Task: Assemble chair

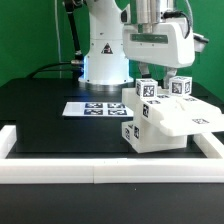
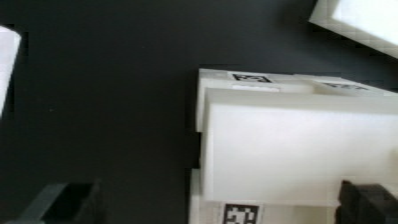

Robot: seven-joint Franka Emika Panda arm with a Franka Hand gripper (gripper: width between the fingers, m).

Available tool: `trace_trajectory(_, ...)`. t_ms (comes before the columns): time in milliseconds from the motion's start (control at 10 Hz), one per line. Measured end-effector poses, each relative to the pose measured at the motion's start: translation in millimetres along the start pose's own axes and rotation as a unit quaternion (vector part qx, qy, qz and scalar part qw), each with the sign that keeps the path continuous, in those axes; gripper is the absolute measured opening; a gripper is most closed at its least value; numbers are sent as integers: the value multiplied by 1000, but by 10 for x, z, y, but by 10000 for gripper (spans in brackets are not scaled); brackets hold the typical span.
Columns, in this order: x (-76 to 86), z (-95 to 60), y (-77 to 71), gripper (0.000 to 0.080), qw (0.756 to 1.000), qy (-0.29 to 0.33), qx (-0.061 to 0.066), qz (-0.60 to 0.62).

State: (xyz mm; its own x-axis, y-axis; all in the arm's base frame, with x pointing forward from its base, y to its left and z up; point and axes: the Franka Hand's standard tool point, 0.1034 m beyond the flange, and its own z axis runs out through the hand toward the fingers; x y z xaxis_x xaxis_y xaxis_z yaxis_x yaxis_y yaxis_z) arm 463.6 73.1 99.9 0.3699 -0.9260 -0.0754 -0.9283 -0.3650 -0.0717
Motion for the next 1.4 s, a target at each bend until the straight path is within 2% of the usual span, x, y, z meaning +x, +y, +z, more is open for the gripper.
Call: trace_trajectory(1400,-1,4,5,649,1000,0,-1,-9)
